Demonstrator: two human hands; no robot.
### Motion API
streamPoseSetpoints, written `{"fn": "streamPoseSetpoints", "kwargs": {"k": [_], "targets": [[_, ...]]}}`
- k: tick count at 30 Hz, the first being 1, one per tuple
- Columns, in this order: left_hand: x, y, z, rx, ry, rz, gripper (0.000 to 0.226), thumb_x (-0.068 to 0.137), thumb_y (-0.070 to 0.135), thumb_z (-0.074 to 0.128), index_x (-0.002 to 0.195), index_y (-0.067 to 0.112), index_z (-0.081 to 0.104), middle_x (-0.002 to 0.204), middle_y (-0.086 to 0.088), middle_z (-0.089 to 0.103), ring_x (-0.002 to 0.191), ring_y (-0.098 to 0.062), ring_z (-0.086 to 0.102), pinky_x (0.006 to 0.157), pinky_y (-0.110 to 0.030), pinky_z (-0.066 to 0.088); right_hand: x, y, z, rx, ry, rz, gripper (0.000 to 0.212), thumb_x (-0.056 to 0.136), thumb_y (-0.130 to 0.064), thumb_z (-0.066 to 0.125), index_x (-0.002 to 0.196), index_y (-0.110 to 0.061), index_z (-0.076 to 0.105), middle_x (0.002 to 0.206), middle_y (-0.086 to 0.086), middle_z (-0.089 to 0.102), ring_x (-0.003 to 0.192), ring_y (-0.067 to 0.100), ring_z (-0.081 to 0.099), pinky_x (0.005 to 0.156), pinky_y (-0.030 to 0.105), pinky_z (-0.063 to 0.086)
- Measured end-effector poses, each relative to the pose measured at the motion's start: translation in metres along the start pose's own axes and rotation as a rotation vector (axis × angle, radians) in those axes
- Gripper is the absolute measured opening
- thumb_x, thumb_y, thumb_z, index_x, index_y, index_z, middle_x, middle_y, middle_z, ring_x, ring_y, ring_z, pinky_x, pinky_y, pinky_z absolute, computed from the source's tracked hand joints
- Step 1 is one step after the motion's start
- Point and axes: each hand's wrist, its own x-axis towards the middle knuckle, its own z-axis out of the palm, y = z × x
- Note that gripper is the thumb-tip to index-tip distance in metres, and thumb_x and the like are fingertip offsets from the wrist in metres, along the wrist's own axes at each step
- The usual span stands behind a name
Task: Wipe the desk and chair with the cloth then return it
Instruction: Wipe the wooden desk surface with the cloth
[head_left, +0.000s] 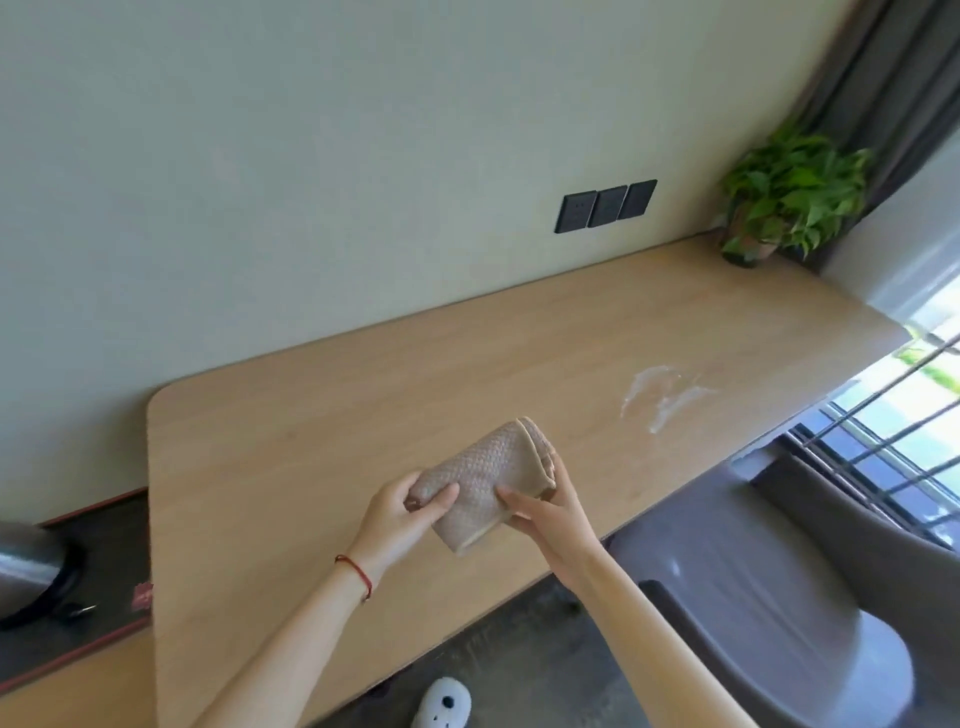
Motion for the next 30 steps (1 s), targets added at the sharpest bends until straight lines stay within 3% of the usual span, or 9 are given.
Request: {"fn": "streamPoseSetpoints", "kwargs": {"k": [3,5,9,14,16,20,24,28,30], "targets": [[0.039,-0.012,0.045,0.066,-0.074,-0.068,0.037,0.080,0.060,0.055,0.091,0.026,0.065,0.096,0.005,0.068,0.089,-0.008,0.060,0.071,-0.019,0.042,0.025,-0.002,-0.053,-0.141,0.074,-0.017,0.060,0.084,0.005,0.062,0.118,-0.043,0.050,0.122,0.000,0.057,0.107,0.018,0.060,0.078,0.035,0.059],[0.070,-0.021,0.075,0.090,-0.037,-0.090,0.028,0.092,0.047,0.045,0.101,0.028,0.063,0.107,0.009,0.063,0.101,-0.011,0.057,0.078,-0.021,0.043,0.044,-0.009,-0.091,-0.323,0.078,-0.002,0.069,0.085,0.010,0.057,0.124,-0.045,0.042,0.130,0.002,0.052,0.112,0.018,0.055,0.084,0.035,0.056],[0.135,-0.028,0.139,0.297,-0.029,0.064,0.033,0.096,0.015,0.042,0.126,0.021,0.055,0.126,0.004,0.053,0.118,-0.011,0.046,0.096,-0.020,0.033,0.092,-0.026,-0.159,-0.711,0.007,0.101,0.071,0.089,0.011,0.048,0.141,-0.029,0.020,0.132,0.014,0.051,0.119,0.033,0.051,0.101,0.053,0.045],[0.195,-0.029,0.208,0.463,0.080,0.159,0.036,0.092,0.004,0.046,0.124,0.015,0.058,0.131,-0.004,0.052,0.124,-0.021,0.043,0.105,-0.031,0.035,0.140,-0.034,-0.216,-0.998,-0.017,0.097,0.066,0.094,0.001,0.042,0.146,-0.029,0.014,0.131,0.013,0.055,0.113,0.034,0.053,0.092,0.040,0.043],[0.210,-0.034,0.226,0.525,0.139,0.174,0.037,0.090,0.001,0.048,0.123,0.015,0.058,0.133,-0.007,0.051,0.125,-0.026,0.043,0.104,-0.037,0.036,0.153,-0.031,-0.228,-1.104,-0.004,0.014,0.067,0.093,-0.001,0.046,0.146,-0.028,0.017,0.139,0.010,0.048,0.120,0.030,0.044,0.096,0.040,0.039],[0.228,-0.053,0.248,0.645,0.219,0.140,0.040,0.087,0.002,0.053,0.125,0.015,0.057,0.141,-0.009,0.046,0.131,-0.031,0.037,0.106,-0.048,0.037,0.164,-0.017,-0.235,-1.504,0.076,-0.149,0.069,0.092,-0.013,0.055,0.147,-0.025,0.016,0.158,0.006,0.014,0.143,0.030,0.012,0.116,0.049,0.022],[0.230,-0.072,0.261,0.769,0.293,0.151,0.041,0.087,0.009,0.050,0.127,0.019,0.054,0.144,-0.007,0.044,0.135,-0.027,0.032,0.107,-0.046,0.035,0.146,0.011,-0.234,-1.542,-0.018,-0.315,0.054,0.096,-0.027,0.042,0.147,-0.017,0.027,0.158,0.013,0.020,0.147,0.034,0.014,0.121,0.045,0.015],[0.235,-0.083,0.266,0.742,0.369,0.184,0.033,0.091,0.020,0.036,0.117,0.022,0.056,0.139,-0.004,0.047,0.132,-0.025,0.034,0.108,-0.042,0.031,0.136,0.038,-0.238,-1.645,-0.036,-0.336,0.060,0.097,-0.039,0.031,0.149,-0.011,0.019,0.157,0.012,0.016,0.146,0.031,0.010,0.116,0.044,-0.004],[0.237,-0.086,0.266,0.754,0.391,0.195,0.030,0.091,0.019,0.036,0.111,0.022,0.058,0.138,-0.002,0.047,0.132,-0.024,0.035,0.108,-0.040,0.029,0.142,0.041,-0.243,-1.639,-0.046,-0.377,0.058,0.096,-0.036,0.034,0.148,-0.013,0.024,0.156,0.009,0.024,0.145,0.028,0.016,0.117,0.045,0.000]]}}
